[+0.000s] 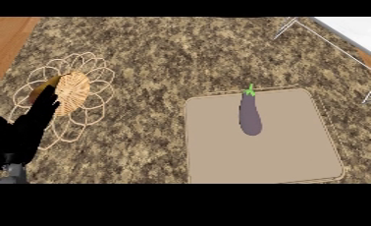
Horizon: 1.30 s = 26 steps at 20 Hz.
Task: Pick the can from the tray and place it in the tiered shelf
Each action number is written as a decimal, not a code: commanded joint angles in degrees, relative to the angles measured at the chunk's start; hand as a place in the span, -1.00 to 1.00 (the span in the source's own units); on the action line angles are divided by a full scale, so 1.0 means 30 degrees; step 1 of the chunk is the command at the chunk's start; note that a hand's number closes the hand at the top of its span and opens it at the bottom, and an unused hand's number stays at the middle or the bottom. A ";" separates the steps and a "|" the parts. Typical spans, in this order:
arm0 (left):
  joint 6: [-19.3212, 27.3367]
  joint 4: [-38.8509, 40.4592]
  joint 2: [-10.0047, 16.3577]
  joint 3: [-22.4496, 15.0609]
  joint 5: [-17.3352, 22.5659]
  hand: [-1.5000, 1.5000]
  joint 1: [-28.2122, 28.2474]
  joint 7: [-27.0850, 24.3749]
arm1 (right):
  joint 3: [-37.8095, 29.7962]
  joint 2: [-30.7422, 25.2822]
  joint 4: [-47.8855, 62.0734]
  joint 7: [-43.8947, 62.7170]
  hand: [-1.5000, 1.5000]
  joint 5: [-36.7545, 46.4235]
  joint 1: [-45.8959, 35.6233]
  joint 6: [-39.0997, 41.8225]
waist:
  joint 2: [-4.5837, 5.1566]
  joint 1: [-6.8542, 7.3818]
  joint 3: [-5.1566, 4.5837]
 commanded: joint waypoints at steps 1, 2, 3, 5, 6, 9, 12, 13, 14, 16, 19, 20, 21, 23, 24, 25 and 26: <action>0.0260 0.0201 -0.0334 0.0003 -0.0091 0.00 -0.0685 0.0730 | -0.0885 -0.2014 0.1585 -0.0642 1.00 -0.0451 -0.0859 0.1409 | 0.0010 -0.0106 0.0013; 0.0579 -0.0379 -0.0541 -0.0182 -0.0542 0.00 -0.0211 0.0302 | -0.0469 -0.1670 0.2170 0.0321 1.00 0.0125 -0.1736 0.1257 | 0.0006 0.0013 0.0010; 0.0191 -0.1084 -0.0211 -0.0121 -0.0156 0.00 -0.0142 0.1138 | -0.0352 -0.2126 0.3201 0.0158 1.00 0.0176 -0.2663 0.1782 | 0.0007 0.0111 0.0010; 0.0272 -0.0936 -0.0799 -0.0508 -0.0779 0.00 0.1241 -0.0227 | -0.0470 -0.2360 0.4620 -0.0763 1.00 0.0395 -0.2574 0.0843 | 0.0029 0.0176 0.0011; 0.0277 -0.0510 -0.0699 -0.0096 -0.0437 0.00 -0.0094 0.0368 | -0.0690 -0.2564 0.4116 -0.1158 1.00 0.0183 -0.1919 0.0671 | 0.0018 -0.0013 0.0014; 0.0026 -0.0754 -0.0291 0.0011 -0.0612 0.00 -0.0166 0.0555 | -0.0698 -0.3227 0.6657 -0.1756 1.00 0.0734 -0.2862 -0.0179 | 0.0054 0.0128 0.0015; 0.0093 -0.2115 -0.0662 -0.0119 -0.0494 0.00 0.0803 0.1054 | -0.0392 -0.3463 0.6842 -0.2076 1.00 0.1316 -0.2135 -0.0950 | 0.0018 0.0153 0.0023; -0.0446 0.0509 -0.0197 0.0444 -0.0711 0.00 -0.0003 -0.0680 | -0.0041 -0.3087 0.8242 -0.2255 1.00 0.1844 -0.2389 -0.2006 | 0.0106 0.0160 0.0007; -0.0130 -0.0176 -0.0547 0.0069 -0.1047 0.00 0.0491 -0.0640 | -0.0620 -0.4071 0.9406 -0.3030 1.00 0.1575 -0.2892 -0.1837 | 0.0102 0.0211 0.0013; -0.0599 -0.0692 0.0025 0.0604 -0.0363 0.00 0.0584 0.0603 | -0.0534 -0.4551 1.0473 -0.3315 1.00 0.1839 -0.3402 -0.1854 | 0.0095 0.0259 0.0014; -0.0049 -0.1900 -0.1035 -0.0215 -0.0704 0.00 0.0888 0.0787 | -0.0929 -0.4688 1.3055 -0.4506 1.00 0.2202 -0.3095 -0.4358 | 0.0150 0.0415 0.0027; -0.0643 -0.0967 -0.0137 0.0561 -0.0547 0.00 0.0574 0.0353 | -0.1318 -0.5099 1.2931 -0.5775 1.00 0.1578 -0.2364 -0.4465 | 0.0122 0.0222 0.0025; -0.0374 -0.1251 -0.0392 0.0419 -0.0559 0.00 0.0264 0.1164 | -0.1428 -0.4763 1.3149 -0.5306 1.00 0.1546 -0.2720 -0.4835 | 0.0099 0.0190 0.0024; -0.0199 -0.0325 -0.0685 0.0478 -0.0823 0.00 -0.0167 0.0423 | -0.1729 -0.5105 1.4346 -0.5782 1.00 0.1479 -0.3277 -0.5460 | 0.0129 0.0202 0.0019; -0.0376 -0.0715 -0.1046 -0.0025 -0.1220 0.00 0.1150 -0.0513 | -0.1677 -0.4042 1.3750 -0.5193 1.00 0.1518 -0.2191 -0.6523 | 0.0096 0.0202 0.0022; 0.0048 -0.0520 -0.1233 -0.0015 -0.1020 0.00 -0.0414 0.0835 | -0.1913 -0.4463 1.4836 -0.5915 1.00 0.1406 -0.2713 -0.6908 | 0.0138 0.0190 0.0025; 0.0091 -0.0081 -0.1082 0.0340 -0.1123 0.00 -0.0467 0.0123 | -0.2262 -0.4922 1.5647 -0.6094 1.00 0.1299 -0.3164 -0.7090 | 0.0158 0.0239 0.0022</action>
